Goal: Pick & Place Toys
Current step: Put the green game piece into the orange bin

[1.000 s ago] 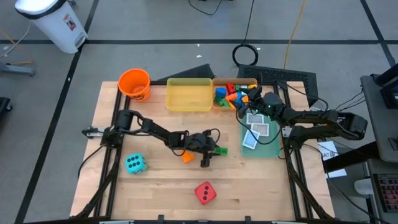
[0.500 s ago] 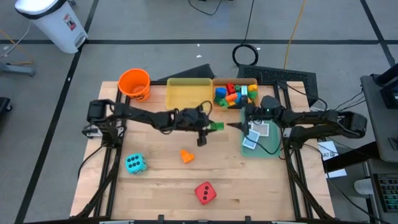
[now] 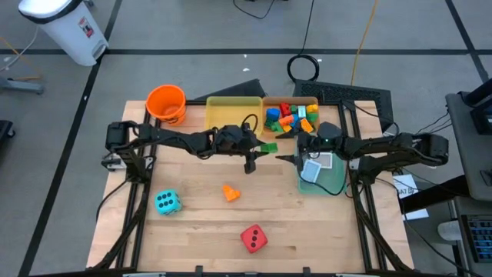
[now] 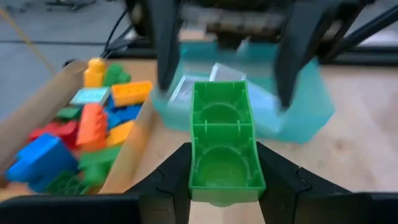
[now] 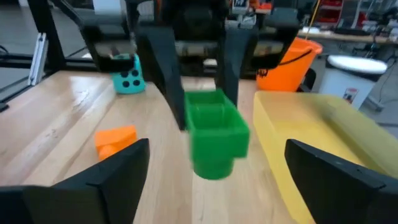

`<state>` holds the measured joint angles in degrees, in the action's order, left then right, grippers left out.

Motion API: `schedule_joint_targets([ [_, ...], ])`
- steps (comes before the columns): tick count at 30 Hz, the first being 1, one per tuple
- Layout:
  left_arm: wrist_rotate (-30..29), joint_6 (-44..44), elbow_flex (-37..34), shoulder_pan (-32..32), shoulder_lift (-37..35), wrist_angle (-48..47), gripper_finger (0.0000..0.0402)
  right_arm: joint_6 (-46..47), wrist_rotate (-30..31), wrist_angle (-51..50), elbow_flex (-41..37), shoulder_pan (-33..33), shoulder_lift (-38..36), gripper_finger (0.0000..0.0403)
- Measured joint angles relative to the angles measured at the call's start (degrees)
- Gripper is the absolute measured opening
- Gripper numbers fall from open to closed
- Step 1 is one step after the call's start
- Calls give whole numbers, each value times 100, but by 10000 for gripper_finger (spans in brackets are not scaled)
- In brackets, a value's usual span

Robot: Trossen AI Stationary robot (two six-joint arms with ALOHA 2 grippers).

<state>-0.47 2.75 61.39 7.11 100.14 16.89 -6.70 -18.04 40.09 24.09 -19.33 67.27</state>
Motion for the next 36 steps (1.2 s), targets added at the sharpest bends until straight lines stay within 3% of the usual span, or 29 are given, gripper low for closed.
schedule_joint_targets([
  [7,344,-90,0,-10,0,124,135,152,-151,452,173,-4,609,298],
  [17,343,-132,0,-4,0,87,135,302,-298,668,175,33,670,233],
  [24,198,-177,0,0,0,91,135,405,-295,722,175,33,668,144],
  [28,45,-154,-2,-1,0,116,183,216,-295,685,173,12,667,89],
  [36,-38,-142,-4,21,-436,-644,293,108,-291,-427,169,-622,123,89],
])
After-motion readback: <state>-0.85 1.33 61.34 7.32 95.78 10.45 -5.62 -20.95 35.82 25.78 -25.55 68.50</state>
